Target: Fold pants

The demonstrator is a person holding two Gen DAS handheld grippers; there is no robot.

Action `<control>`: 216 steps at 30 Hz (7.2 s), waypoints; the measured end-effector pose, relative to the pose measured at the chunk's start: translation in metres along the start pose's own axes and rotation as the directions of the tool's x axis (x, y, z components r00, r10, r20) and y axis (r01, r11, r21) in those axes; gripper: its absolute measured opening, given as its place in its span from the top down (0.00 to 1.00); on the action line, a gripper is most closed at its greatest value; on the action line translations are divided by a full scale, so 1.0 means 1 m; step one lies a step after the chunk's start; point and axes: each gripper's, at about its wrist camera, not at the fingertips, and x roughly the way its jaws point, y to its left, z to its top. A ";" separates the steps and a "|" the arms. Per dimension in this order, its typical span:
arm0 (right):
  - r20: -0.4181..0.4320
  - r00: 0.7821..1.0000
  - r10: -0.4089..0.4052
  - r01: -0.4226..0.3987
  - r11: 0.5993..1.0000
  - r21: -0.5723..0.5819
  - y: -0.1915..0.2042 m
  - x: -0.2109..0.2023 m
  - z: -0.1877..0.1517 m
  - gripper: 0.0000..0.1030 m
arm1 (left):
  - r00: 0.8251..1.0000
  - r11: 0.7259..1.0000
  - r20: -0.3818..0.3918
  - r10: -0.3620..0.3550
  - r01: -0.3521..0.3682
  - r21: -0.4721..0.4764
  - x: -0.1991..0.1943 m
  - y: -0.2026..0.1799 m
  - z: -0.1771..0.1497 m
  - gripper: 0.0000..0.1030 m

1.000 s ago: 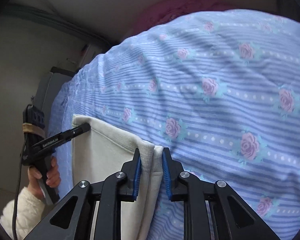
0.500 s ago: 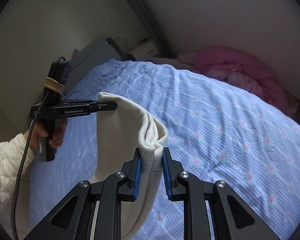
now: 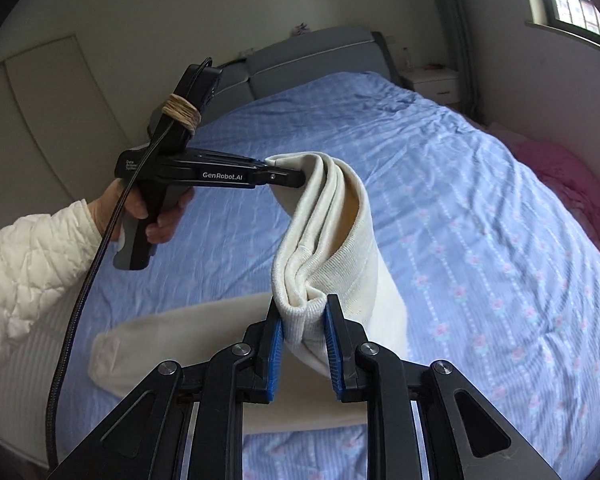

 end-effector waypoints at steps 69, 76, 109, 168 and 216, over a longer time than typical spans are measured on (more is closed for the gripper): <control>-0.537 0.843 0.023 -0.186 0.950 -0.251 0.215 0.215 -0.180 0.80 | 0.997 0.682 -0.053 0.051 -0.073 -0.728 0.003 0.150 -0.300 0.72; -0.555 0.828 0.079 -0.239 0.945 -0.222 0.225 0.202 -0.177 0.56 | 0.953 0.700 -0.132 0.273 -0.291 -0.652 -0.032 0.140 -0.293 0.51; -0.152 0.978 0.146 -0.196 0.896 -0.398 0.314 -0.052 -0.122 0.21 | 0.741 0.396 -0.204 0.640 -0.545 -0.740 -0.320 -0.166 -0.421 0.22; -0.479 0.842 -0.246 0.029 0.909 -0.415 0.493 0.240 -0.171 0.21 | 0.908 0.365 0.396 -0.139 0.418 -0.832 -0.177 0.239 -0.639 0.71; -0.067 0.988 -0.138 0.131 0.987 -0.096 0.280 0.018 -0.049 0.21 | 0.930 0.547 -0.146 0.338 -0.320 -0.773 -0.281 0.047 -0.294 0.76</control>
